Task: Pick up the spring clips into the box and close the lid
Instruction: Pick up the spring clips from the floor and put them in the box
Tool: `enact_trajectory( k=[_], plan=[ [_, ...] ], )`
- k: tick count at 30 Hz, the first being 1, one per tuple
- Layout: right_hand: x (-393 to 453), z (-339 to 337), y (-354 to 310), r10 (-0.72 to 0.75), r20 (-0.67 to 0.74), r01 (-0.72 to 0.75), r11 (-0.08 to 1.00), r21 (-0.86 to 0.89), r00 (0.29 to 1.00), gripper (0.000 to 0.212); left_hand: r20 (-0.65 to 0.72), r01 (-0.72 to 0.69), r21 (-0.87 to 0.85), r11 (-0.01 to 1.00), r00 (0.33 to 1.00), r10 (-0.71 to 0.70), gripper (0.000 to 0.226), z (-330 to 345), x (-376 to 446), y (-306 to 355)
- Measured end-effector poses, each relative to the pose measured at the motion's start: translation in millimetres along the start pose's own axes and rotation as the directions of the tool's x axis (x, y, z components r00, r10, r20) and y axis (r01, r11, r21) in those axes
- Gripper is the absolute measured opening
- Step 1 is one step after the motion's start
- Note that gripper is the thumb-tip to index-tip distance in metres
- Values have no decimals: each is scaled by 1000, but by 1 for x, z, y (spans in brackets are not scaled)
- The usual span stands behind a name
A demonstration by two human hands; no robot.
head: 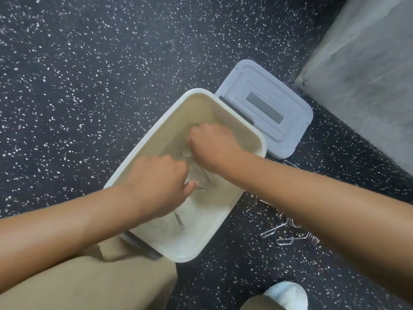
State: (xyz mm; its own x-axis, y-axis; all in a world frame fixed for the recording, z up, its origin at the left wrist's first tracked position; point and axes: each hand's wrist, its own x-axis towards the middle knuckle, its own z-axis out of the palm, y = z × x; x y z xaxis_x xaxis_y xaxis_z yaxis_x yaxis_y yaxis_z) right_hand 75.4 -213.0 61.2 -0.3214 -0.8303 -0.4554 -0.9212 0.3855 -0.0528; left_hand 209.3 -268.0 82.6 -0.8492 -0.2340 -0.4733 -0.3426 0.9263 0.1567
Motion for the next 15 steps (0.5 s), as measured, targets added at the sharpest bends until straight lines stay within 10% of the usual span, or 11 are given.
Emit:
enact_trajectory(
  k=[6, 15],
  plan=[
    [-70, -34, 42, -83, -300, 112, 990, 81, 950, 26, -81, -36, -32, 999, 996, 33, 44, -18, -7, 26],
    [-188, -27, 109, 135, -313, -54, 965, 255, 940, 36, -136, -201, 38, 979, 969, 205, 49, -45, -12, 77]
  ],
)
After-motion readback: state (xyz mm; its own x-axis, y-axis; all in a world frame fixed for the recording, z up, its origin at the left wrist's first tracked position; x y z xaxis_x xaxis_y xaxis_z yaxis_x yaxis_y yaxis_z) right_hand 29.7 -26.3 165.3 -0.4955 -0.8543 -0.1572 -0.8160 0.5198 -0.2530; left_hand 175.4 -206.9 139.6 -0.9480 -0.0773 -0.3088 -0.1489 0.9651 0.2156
